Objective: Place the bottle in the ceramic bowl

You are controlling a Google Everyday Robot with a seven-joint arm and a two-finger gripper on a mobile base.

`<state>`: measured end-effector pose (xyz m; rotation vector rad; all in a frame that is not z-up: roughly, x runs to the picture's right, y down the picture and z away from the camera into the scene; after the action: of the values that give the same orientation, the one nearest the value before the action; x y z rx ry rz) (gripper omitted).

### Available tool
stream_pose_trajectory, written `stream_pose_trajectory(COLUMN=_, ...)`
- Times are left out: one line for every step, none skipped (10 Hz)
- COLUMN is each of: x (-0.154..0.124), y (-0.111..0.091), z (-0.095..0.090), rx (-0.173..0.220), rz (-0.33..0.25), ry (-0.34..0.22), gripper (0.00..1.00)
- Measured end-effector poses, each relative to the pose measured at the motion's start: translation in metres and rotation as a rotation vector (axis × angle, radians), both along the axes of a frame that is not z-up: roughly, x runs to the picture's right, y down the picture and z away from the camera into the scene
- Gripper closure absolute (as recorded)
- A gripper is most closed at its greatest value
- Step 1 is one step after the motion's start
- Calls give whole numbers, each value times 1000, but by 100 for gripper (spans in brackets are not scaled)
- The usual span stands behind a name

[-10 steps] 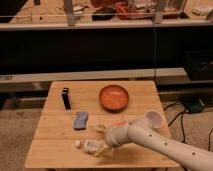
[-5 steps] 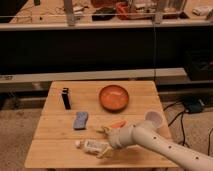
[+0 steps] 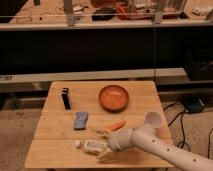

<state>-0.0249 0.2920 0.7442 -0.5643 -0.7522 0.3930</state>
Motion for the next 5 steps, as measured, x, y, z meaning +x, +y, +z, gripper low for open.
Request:
stream_pose_trajectory(x=1, y=1, z=0, rx=2, rz=2, ry=1, gripper=55)
stream_pose_trajectory(x=3, y=1, z=1, rx=5, rz=6, ry=4, gripper=67)
stream_pose_trajectory(x=5, y=2, z=2, rx=6, rz=9, ry=6, gripper=78)
stream_pose_trajectory(x=6, y=2, z=2, rx=7, rz=11, ry=7, gripper=86)
stream_pose_trajectory(x=8, y=3, z=2, rx=9, rz=15, ry=4, gripper=96)
